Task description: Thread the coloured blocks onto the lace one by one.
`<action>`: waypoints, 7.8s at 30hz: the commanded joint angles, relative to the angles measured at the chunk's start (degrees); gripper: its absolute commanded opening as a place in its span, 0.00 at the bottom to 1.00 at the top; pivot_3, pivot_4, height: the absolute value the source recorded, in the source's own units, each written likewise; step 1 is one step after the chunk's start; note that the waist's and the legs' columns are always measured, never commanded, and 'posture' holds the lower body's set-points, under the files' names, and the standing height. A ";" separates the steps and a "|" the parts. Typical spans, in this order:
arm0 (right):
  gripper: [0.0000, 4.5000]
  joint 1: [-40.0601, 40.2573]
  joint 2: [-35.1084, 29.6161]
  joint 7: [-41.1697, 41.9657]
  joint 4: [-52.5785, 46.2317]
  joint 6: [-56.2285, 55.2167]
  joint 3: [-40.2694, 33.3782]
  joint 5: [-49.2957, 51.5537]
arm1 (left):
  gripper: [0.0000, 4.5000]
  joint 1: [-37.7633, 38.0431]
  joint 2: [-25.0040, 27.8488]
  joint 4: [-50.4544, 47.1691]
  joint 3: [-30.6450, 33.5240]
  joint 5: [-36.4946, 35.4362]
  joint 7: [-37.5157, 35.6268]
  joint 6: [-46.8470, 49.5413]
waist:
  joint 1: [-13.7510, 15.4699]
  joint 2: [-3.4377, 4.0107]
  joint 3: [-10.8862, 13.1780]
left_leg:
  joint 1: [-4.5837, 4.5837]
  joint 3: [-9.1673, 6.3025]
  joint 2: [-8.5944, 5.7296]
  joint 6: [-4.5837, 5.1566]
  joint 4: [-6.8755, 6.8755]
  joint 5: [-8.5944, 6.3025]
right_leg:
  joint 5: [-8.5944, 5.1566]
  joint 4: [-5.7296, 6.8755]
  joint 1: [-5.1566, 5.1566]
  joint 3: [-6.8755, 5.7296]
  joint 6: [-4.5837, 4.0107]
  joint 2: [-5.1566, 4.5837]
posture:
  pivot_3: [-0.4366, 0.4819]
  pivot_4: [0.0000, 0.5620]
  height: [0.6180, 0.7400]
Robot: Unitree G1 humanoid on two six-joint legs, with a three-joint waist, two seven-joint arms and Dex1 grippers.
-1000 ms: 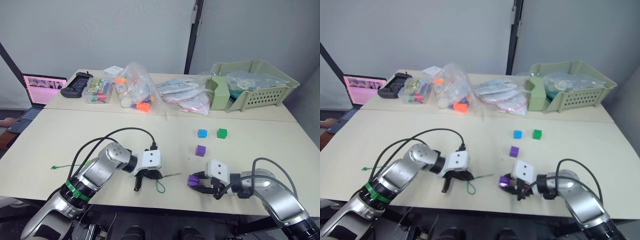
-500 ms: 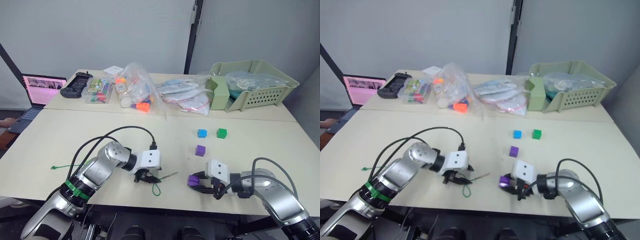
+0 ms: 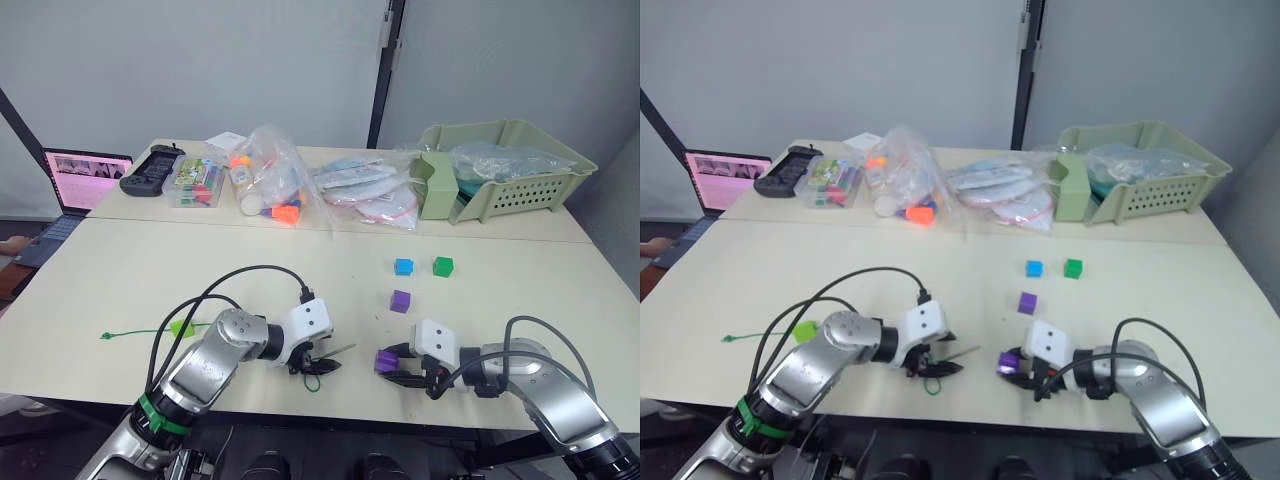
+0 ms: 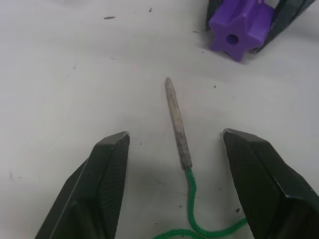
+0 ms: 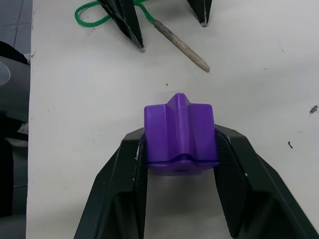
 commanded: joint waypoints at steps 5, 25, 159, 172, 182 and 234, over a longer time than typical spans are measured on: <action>0.30 -1.01 -0.04 -0.39 -0.70 1.49 -0.76 0.37 | 0.58 3.05 0.58 -0.37 -2.24 0.65 4.37 4.22 | -0.06 0.00 0.00 | 0.42 0.01 0.02 -0.01 -0.08 -0.01 | -0.01 -0.11 0.41 0.00 0.01 0.00 | 0.48 0.27 1.00; 0.30 -4.31 0.16 3.16 3.54 -2.96 1.77 -0.99 | 0.00 -7.81 6.08 4.10 -2.15 -5.62 -8.71 -1.97 | -0.14 -0.01 0.01 | 0.43 0.03 0.04 -0.02 -0.11 -0.02 | -0.02 -0.21 0.47 -0.04 0.01 0.03 | 0.48 0.27 1.00; 0.30 -5.80 2.73 5.20 -1.67 -0.14 9.69 -6.92 | 0.00 -36.77 -1.03 7.01 -26.57 -8.27 -9.72 22.28 | -0.22 -0.04 0.03 | 0.36 0.03 0.25 0.00 -0.15 -0.06 | -0.22 -0.47 0.50 -0.04 0.36 0.27 | 0.48 0.27 1.00; 0.30 -5.25 2.69 4.64 -2.03 0.36 9.21 -6.77 | 0.29 -29.57 0.90 9.28 -21.08 -6.58 -7.98 13.22 | -0.20 -0.03 0.02 | 0.42 0.02 0.24 0.00 -0.13 -0.06 | -0.17 -0.47 0.57 -0.05 0.27 0.25 | 0.48 0.27 1.00; 0.30 -4.98 2.52 4.26 -1.19 -0.03 8.87 -6.81 | 0.65 -23.75 7.11 1.66 -14.18 -11.52 -9.99 16.28 | -0.27 -0.02 0.02 | 0.39 0.01 0.26 0.00 -0.15 -0.07 | -0.10 -0.47 0.52 -0.05 0.16 0.25 | 0.48 0.27 1.00; 0.30 -6.03 2.86 3.62 -1.14 0.75 8.24 -6.49 | 0.35 -19.18 1.06 5.92 -14.31 -5.87 -9.61 3.36 | -0.08 -0.03 0.01 | 0.46 0.03 0.24 -0.01 -0.14 -0.07 | -0.14 -0.49 0.61 -0.06 0.23 0.23 | 0.48 0.27 1.00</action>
